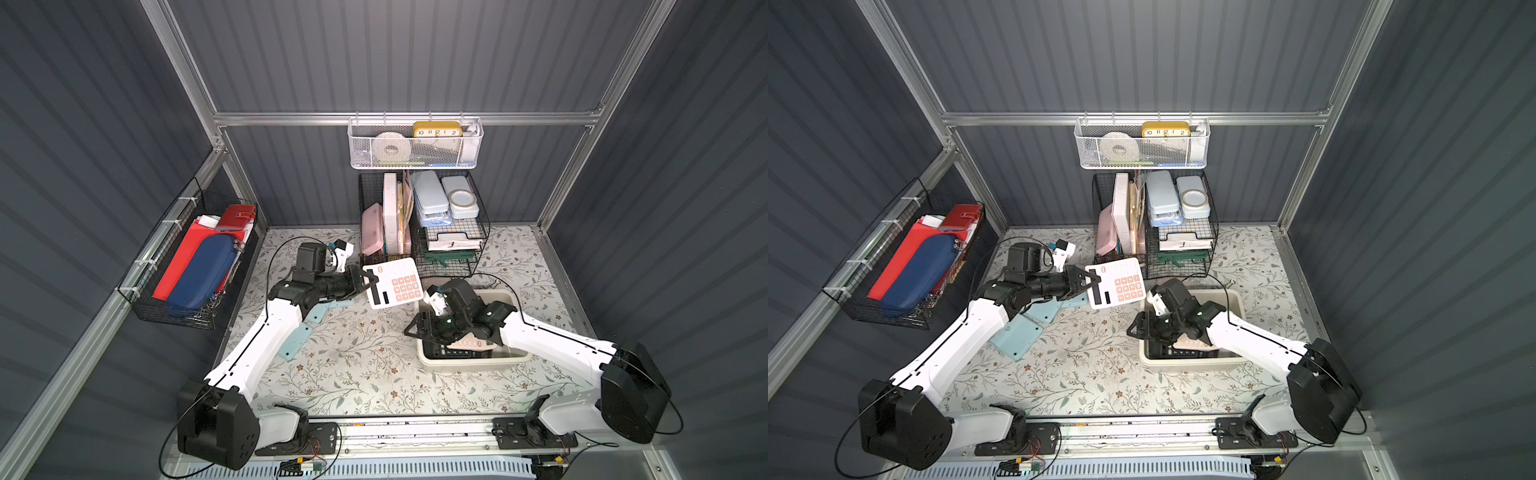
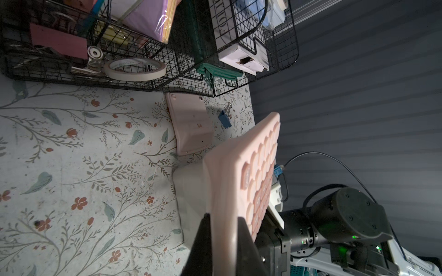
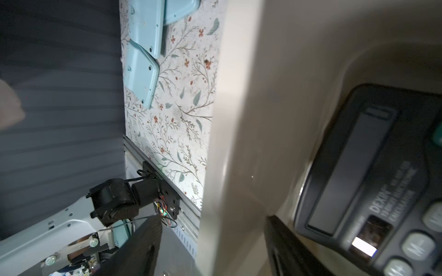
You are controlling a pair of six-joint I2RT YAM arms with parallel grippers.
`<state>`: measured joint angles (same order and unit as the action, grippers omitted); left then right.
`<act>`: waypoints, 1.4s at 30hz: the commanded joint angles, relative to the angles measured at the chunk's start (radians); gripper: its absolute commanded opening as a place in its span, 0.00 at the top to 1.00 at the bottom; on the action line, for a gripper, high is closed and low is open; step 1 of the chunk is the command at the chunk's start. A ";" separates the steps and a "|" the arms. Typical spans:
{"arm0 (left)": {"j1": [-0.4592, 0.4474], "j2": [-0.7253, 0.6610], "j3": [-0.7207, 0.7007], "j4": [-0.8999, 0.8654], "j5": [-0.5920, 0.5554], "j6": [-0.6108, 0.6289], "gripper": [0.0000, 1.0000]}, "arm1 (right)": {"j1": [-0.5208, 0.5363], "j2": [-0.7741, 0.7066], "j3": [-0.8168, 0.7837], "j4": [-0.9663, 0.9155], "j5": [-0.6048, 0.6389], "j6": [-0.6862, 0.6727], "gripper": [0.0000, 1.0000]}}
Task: Put the calculator in the storage box
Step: Move the storage box to the center of the board, then place the calculator in the storage box.
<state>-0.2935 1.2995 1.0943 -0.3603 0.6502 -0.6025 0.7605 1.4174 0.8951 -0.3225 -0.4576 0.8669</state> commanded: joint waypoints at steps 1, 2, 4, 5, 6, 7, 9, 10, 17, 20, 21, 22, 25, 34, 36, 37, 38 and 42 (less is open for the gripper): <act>0.005 -0.019 0.051 -0.021 0.011 0.018 1.00 | 0.034 0.018 0.037 0.149 0.036 0.116 0.27; 0.005 -0.020 0.060 -0.026 0.011 0.016 1.00 | 0.033 0.006 0.046 0.126 0.057 0.105 0.27; 0.005 -0.021 0.072 -0.032 0.012 0.006 1.00 | 0.023 -0.043 0.054 0.050 0.125 0.073 0.26; 0.006 -0.023 0.079 -0.038 0.007 -0.004 1.00 | 0.013 -0.077 0.054 -0.002 0.161 0.058 0.26; 0.006 -0.025 0.085 -0.043 -0.001 -0.014 1.00 | -0.006 -0.120 0.052 -0.051 0.186 0.040 0.26; 0.006 -0.026 0.088 -0.042 -0.015 -0.024 1.00 | -0.024 -0.157 0.046 -0.090 0.199 0.023 0.25; 0.004 -0.025 0.096 -0.031 -0.031 -0.058 1.00 | -0.082 -0.264 0.024 -0.173 0.252 -0.007 0.24; 0.002 -0.023 0.097 -0.034 -0.031 -0.070 1.00 | -0.111 -0.306 0.013 -0.198 0.261 -0.019 0.23; -0.135 -0.007 0.136 -0.036 -0.138 -0.176 1.00 | -0.388 -0.537 0.019 -0.416 0.324 -0.169 0.06; -0.210 0.010 0.143 -0.006 -0.188 -0.230 1.00 | -0.519 -0.551 0.044 -0.473 0.304 -0.219 0.03; -0.240 0.015 0.145 -0.001 -0.237 -0.247 1.00 | -0.563 -0.550 0.051 -0.490 0.295 -0.229 0.02; -0.267 0.020 0.146 0.006 -0.263 -0.262 1.00 | -0.597 -0.547 0.058 -0.504 0.289 -0.237 0.01; -0.360 0.064 0.171 0.015 -0.338 -0.290 1.00 | -0.688 -0.532 0.072 -0.541 0.296 -0.243 0.01; -0.533 0.251 0.251 -0.016 -0.467 -0.299 1.00 | -0.797 -0.547 0.051 -0.547 0.317 -0.233 0.01; -0.561 0.321 0.290 -0.068 -0.497 -0.279 1.00 | -0.802 -0.543 0.050 -0.548 0.327 -0.242 0.01; -0.568 0.346 0.302 -0.085 -0.510 -0.271 1.00 | -0.803 -0.539 0.050 -0.549 0.327 -0.246 0.01; -0.574 0.366 0.308 -0.097 -0.530 -0.268 1.00 | -0.803 -0.534 0.050 -0.551 0.327 -0.252 0.01; -0.575 0.387 0.284 -0.089 -0.570 -0.272 1.00 | -0.806 -0.509 0.040 -0.556 0.333 -0.268 0.01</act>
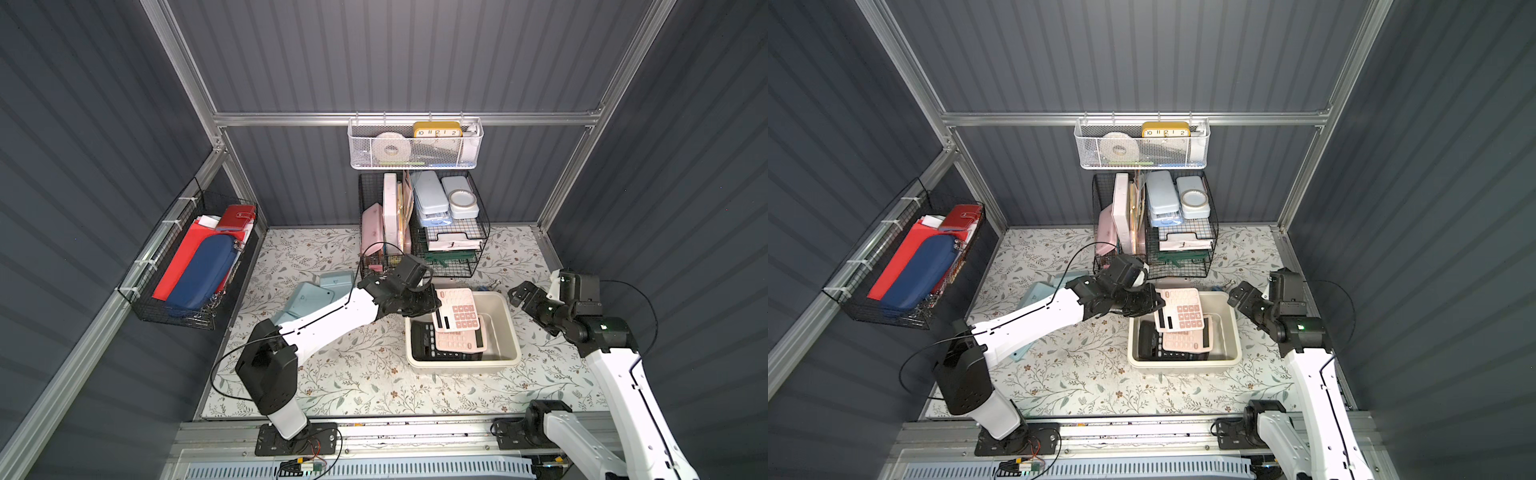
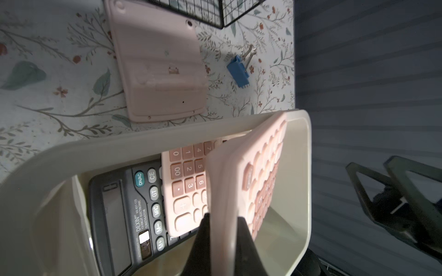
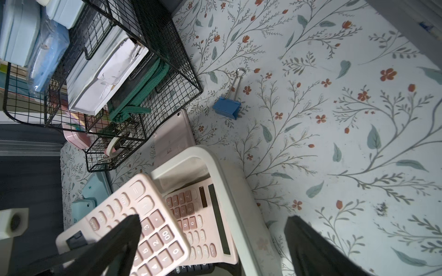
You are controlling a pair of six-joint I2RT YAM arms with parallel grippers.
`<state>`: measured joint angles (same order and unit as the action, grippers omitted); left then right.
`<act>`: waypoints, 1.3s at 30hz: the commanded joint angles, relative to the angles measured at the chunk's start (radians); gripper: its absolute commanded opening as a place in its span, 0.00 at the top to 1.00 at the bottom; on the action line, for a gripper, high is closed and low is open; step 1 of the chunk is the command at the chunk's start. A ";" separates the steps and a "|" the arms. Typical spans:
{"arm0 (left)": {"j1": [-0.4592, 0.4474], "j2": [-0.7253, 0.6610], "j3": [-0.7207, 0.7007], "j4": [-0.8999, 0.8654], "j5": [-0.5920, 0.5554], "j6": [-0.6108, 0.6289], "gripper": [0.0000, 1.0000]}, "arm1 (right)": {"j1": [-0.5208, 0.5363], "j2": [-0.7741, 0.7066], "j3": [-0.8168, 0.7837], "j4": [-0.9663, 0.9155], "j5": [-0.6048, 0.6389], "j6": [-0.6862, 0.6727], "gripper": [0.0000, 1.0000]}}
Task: Put the calculator in the storage box
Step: Place the calculator in the storage box.
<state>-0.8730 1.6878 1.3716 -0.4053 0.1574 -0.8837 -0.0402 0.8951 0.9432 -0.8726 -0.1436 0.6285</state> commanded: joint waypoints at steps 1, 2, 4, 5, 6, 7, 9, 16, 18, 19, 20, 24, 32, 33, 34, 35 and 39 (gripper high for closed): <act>0.004 0.005 0.006 -0.052 -0.086 0.011 1.00 | -0.006 0.018 -0.014 -0.002 0.019 -0.032 0.01; 0.005 0.013 0.004 -0.058 -0.092 0.014 1.00 | -0.007 0.023 -0.023 0.003 0.019 -0.032 0.01; 0.005 0.024 -0.004 -0.064 -0.097 0.017 1.00 | -0.007 0.030 -0.037 0.013 0.017 -0.032 0.01; 0.005 0.026 -0.013 -0.065 -0.093 0.017 1.00 | -0.007 0.034 -0.044 0.019 0.012 -0.032 0.01; 0.004 0.024 -0.022 -0.064 -0.092 0.017 1.00 | -0.007 0.039 -0.048 0.023 0.008 -0.030 0.01; 0.005 0.019 -0.032 -0.062 -0.089 0.015 1.00 | -0.007 0.042 -0.053 0.025 0.005 -0.030 0.01; 0.004 -0.002 -0.053 -0.049 -0.067 0.015 1.00 | -0.008 0.046 -0.062 0.033 -0.004 -0.030 0.01; 0.004 -0.078 -0.077 -0.053 0.021 0.041 1.00 | -0.009 0.040 -0.066 0.032 0.000 -0.038 0.01; 0.004 -0.100 -0.084 -0.057 0.030 0.045 1.00 | -0.009 0.033 -0.067 0.032 0.003 -0.038 0.01; 0.005 -0.108 -0.090 -0.055 0.038 0.049 1.00 | -0.009 0.030 -0.069 0.032 0.005 -0.038 0.01; 0.004 -0.114 -0.096 -0.052 0.049 0.053 1.00 | -0.009 0.027 -0.070 0.032 0.005 -0.038 0.01; 0.004 -0.112 -0.116 -0.048 0.065 0.059 1.00 | -0.010 0.021 -0.073 0.030 0.006 -0.038 0.01; 0.005 -0.045 -0.089 -0.111 0.000 0.076 0.99 | -0.010 0.016 -0.097 0.043 0.003 -0.038 0.01; 0.005 -0.033 -0.086 -0.115 -0.006 0.078 0.99 | -0.010 0.017 -0.101 0.045 0.003 -0.038 0.01; 0.004 -0.019 -0.082 -0.117 -0.012 0.080 0.97 | -0.010 0.017 -0.104 0.046 0.001 -0.038 0.01; 0.005 -0.007 -0.075 -0.126 -0.022 0.081 0.96 | -0.010 0.019 -0.107 0.049 -0.001 -0.038 0.01; 0.004 0.022 -0.037 -0.187 -0.119 0.070 0.77 | -0.010 0.028 -0.119 0.057 -0.005 -0.042 0.01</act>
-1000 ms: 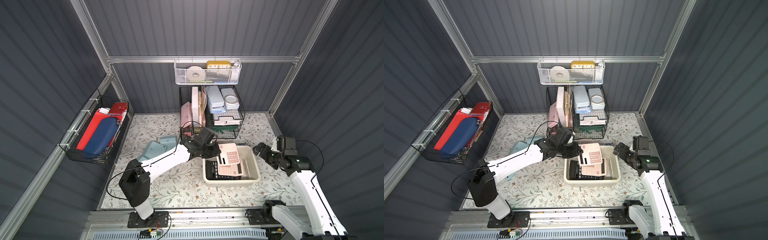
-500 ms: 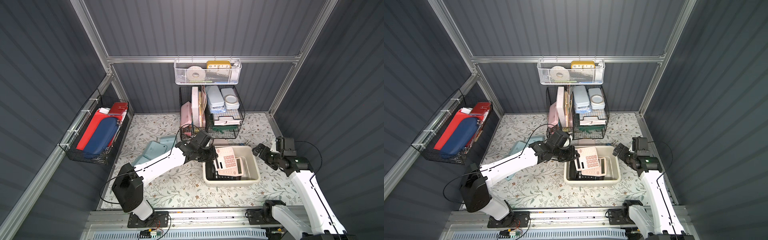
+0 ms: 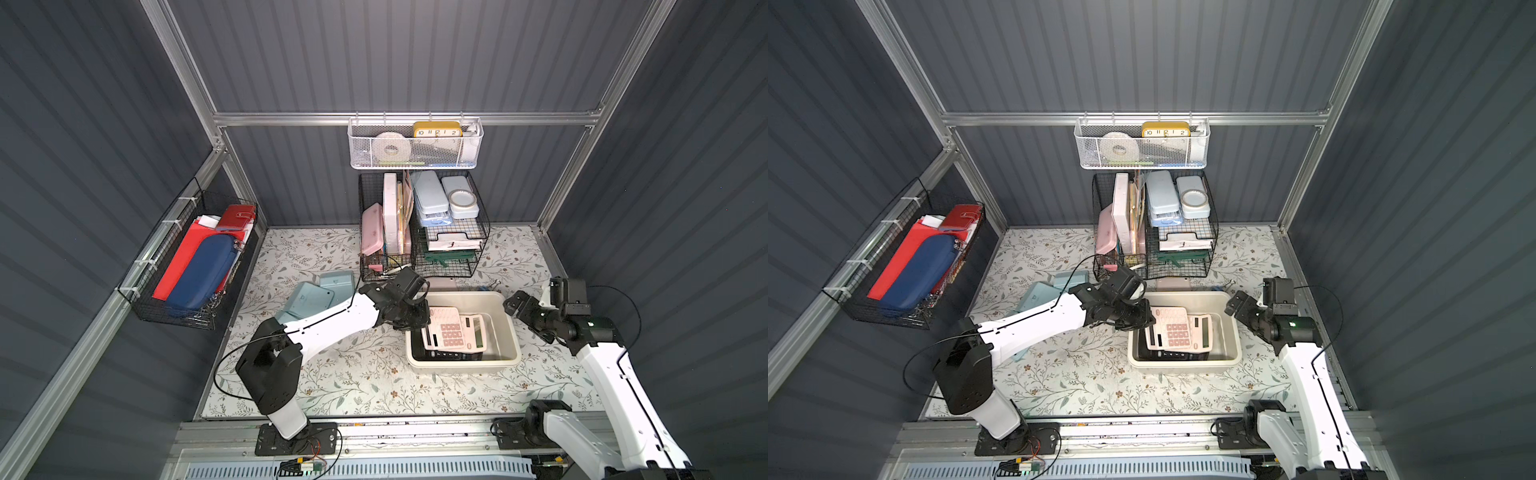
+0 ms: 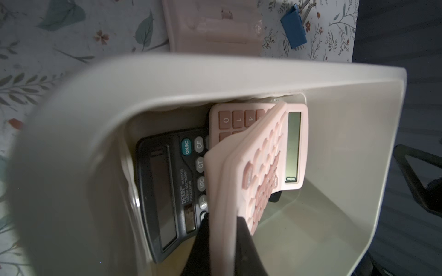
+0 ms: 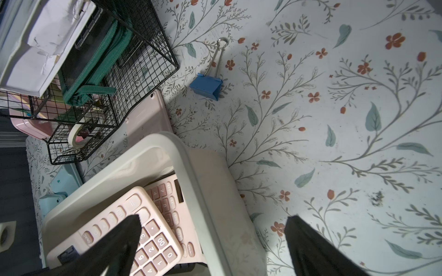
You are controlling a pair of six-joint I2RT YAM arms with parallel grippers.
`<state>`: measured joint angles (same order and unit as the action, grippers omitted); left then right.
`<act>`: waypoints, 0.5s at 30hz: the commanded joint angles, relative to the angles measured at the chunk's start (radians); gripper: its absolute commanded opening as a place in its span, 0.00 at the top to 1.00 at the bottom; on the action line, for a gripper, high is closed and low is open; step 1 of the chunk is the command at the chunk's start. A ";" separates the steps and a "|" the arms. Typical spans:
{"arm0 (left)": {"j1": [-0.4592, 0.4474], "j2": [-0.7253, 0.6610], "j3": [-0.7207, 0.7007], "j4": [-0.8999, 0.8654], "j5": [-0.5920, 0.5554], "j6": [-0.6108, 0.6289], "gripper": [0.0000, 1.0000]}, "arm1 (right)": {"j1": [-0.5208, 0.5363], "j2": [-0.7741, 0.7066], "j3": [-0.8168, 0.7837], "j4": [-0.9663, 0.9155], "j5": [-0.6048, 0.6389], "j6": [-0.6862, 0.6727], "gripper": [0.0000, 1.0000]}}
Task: Put the calculator in the storage box
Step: Place the calculator in the storage box.
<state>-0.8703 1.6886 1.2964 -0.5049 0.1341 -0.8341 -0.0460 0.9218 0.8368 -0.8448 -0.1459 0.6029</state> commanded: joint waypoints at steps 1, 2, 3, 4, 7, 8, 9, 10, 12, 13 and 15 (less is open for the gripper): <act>0.002 0.022 0.051 -0.105 -0.122 0.015 0.73 | -0.005 0.003 -0.017 0.034 -0.006 -0.017 0.01; 0.002 0.024 0.066 -0.119 -0.141 0.013 0.68 | -0.004 0.006 -0.022 0.038 -0.011 -0.015 0.01; 0.001 0.025 0.077 -0.129 -0.153 0.011 0.64 | -0.005 0.008 -0.025 0.042 -0.014 -0.017 0.01; 0.002 0.026 0.093 -0.138 -0.161 0.012 0.60 | -0.005 0.009 -0.028 0.046 -0.019 -0.017 0.01; 0.002 0.032 0.156 -0.165 -0.176 0.015 0.54 | -0.005 0.015 -0.033 0.051 -0.030 -0.018 0.01; 0.001 0.032 0.170 -0.173 -0.178 0.016 0.51 | -0.005 0.015 -0.034 0.050 -0.032 -0.020 0.01; 0.001 0.028 0.181 -0.175 -0.178 0.018 0.50 | -0.005 0.015 -0.036 0.051 -0.033 -0.021 0.01; 0.001 0.024 0.193 -0.176 -0.178 0.018 0.49 | -0.005 0.015 -0.037 0.052 -0.037 -0.022 0.01; 0.000 0.006 0.215 -0.183 -0.182 0.021 0.45 | -0.005 0.013 -0.041 0.056 -0.049 -0.026 0.01; 0.000 -0.005 0.224 -0.187 -0.189 0.021 0.43 | -0.005 0.012 -0.044 0.058 -0.058 -0.030 0.01; 0.000 -0.033 0.233 -0.196 -0.210 0.021 0.39 | -0.005 0.009 -0.048 0.060 -0.072 -0.039 0.01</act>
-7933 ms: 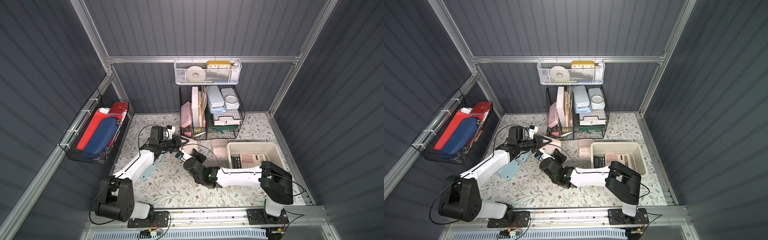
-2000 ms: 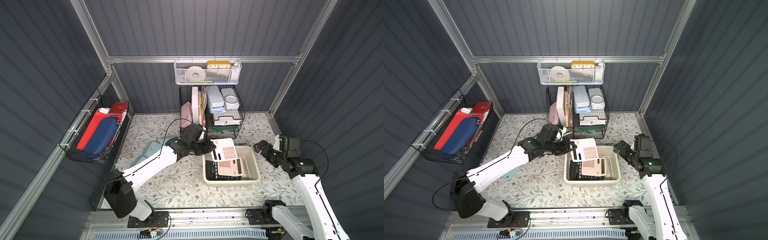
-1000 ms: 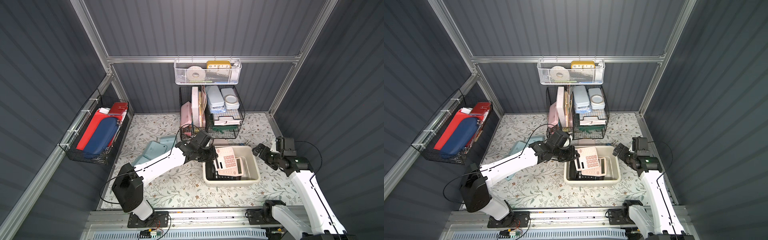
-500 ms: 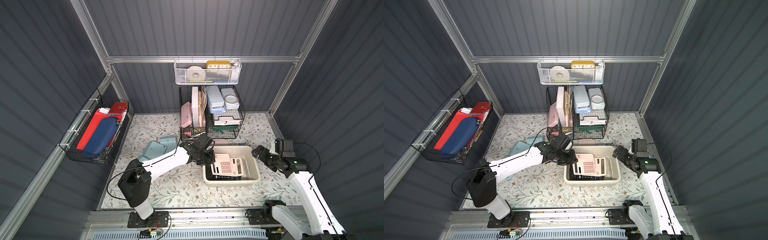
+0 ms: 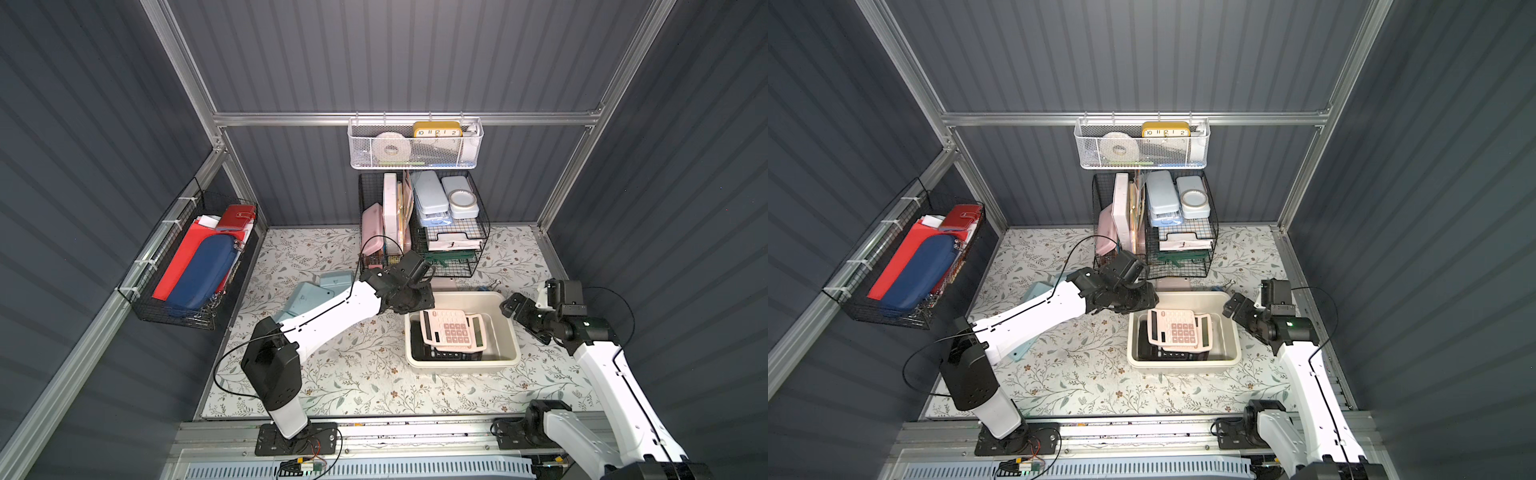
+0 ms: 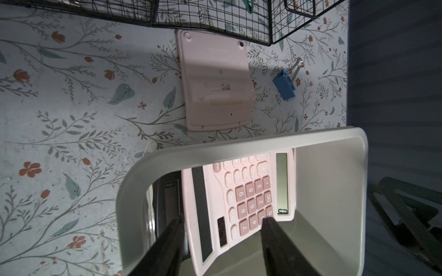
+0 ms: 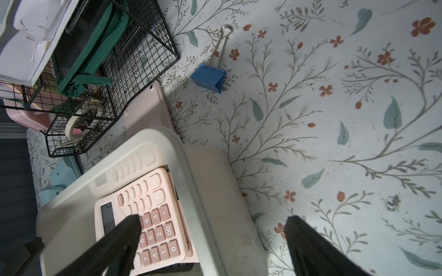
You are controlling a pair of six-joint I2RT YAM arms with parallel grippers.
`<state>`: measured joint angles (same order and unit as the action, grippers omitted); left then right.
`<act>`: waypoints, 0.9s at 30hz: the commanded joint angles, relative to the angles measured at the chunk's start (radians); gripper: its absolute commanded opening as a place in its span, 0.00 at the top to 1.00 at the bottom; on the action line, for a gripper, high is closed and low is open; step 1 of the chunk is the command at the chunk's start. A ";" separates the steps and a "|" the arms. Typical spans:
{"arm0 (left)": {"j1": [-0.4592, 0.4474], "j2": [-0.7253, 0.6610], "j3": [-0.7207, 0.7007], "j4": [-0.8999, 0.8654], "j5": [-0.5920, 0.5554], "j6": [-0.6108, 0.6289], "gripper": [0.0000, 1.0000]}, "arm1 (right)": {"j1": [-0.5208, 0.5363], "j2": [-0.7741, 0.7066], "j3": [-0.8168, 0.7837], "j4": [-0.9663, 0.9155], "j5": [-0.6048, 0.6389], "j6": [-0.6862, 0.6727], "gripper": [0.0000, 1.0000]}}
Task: Put the calculator in the storage box
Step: Place the calculator in the storage box, then move the storage box to the center of the board.
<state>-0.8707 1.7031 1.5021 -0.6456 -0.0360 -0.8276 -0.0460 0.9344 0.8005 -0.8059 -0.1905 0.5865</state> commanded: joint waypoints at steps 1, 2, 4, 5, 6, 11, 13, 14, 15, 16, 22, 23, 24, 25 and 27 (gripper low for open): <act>0.001 -0.064 0.027 -0.059 -0.054 0.015 0.36 | -0.005 -0.003 -0.013 0.022 -0.038 -0.028 0.01; 0.001 -0.081 0.020 -0.061 -0.063 0.015 0.33 | -0.005 -0.005 -0.013 0.021 -0.047 -0.036 0.01; 0.002 -0.111 -0.010 -0.067 -0.061 -0.009 0.28 | -0.005 -0.008 -0.011 0.017 -0.095 -0.051 0.01; 0.003 -0.127 -0.030 -0.069 -0.068 -0.017 0.25 | -0.005 -0.011 -0.013 0.015 -0.108 -0.058 0.01; 0.005 -0.137 -0.046 -0.069 -0.070 -0.020 0.22 | -0.005 -0.012 -0.016 0.016 -0.126 -0.066 0.01; 0.014 -0.187 -0.173 -0.003 -0.030 -0.027 0.10 | -0.005 -0.016 -0.038 0.029 -0.239 -0.093 0.01; 0.026 -0.208 -0.215 0.042 0.005 -0.024 0.08 | -0.005 -0.015 -0.050 0.037 -0.290 -0.095 0.01; 0.034 -0.223 -0.236 0.066 0.021 -0.023 0.07 | -0.003 -0.016 -0.059 0.047 -0.320 -0.095 0.01; 0.043 -0.236 -0.253 0.084 0.032 -0.022 0.06 | -0.002 -0.016 -0.065 0.054 -0.345 -0.092 0.01; 0.056 -0.252 -0.274 0.103 0.043 -0.021 0.05 | 0.000 -0.017 -0.074 0.061 -0.367 -0.087 0.01; 0.144 -0.341 -0.367 0.158 0.096 -0.005 0.03 | 0.082 -0.043 -0.115 0.126 -0.405 -0.012 0.01; 0.155 -0.350 -0.372 0.155 0.097 -0.001 0.03 | 0.107 -0.045 -0.119 0.142 -0.400 0.009 0.01; 0.167 -0.362 -0.374 0.149 0.094 0.005 0.03 | 0.142 -0.045 -0.122 0.162 -0.387 0.032 0.01; 0.178 -0.372 -0.372 0.140 0.090 0.011 0.02 | 0.183 -0.041 -0.122 0.180 -0.372 0.055 0.01; 0.198 -0.389 -0.363 0.118 0.076 0.022 0.01 | 0.258 -0.025 -0.121 0.220 -0.335 0.098 0.01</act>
<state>-0.6907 1.3453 1.1397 -0.5220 0.0299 -0.8387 0.1349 0.9031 0.6857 -0.6838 -0.5095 0.6044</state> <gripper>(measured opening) 0.984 0.990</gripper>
